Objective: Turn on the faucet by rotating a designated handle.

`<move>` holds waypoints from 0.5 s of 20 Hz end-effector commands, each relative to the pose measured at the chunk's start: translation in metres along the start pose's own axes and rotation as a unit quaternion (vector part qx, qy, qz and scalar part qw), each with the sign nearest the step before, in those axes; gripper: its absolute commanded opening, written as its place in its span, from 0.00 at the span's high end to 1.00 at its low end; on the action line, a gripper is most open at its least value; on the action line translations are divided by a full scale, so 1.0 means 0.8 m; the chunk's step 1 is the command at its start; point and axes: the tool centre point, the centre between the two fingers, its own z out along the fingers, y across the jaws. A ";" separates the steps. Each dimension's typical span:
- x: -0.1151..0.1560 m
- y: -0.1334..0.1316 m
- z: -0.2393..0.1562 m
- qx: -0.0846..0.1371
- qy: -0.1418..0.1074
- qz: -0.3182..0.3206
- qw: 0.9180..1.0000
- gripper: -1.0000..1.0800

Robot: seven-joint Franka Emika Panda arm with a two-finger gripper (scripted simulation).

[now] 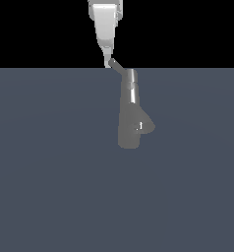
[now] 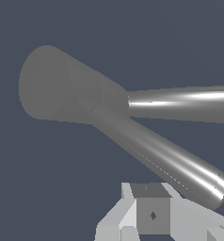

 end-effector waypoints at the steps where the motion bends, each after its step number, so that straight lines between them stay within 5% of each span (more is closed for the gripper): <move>1: 0.016 0.012 0.001 -0.006 0.001 0.005 1.000 1.00; 10: 0.028 0.033 -0.007 -0.007 0.000 -0.001 1.000 1.00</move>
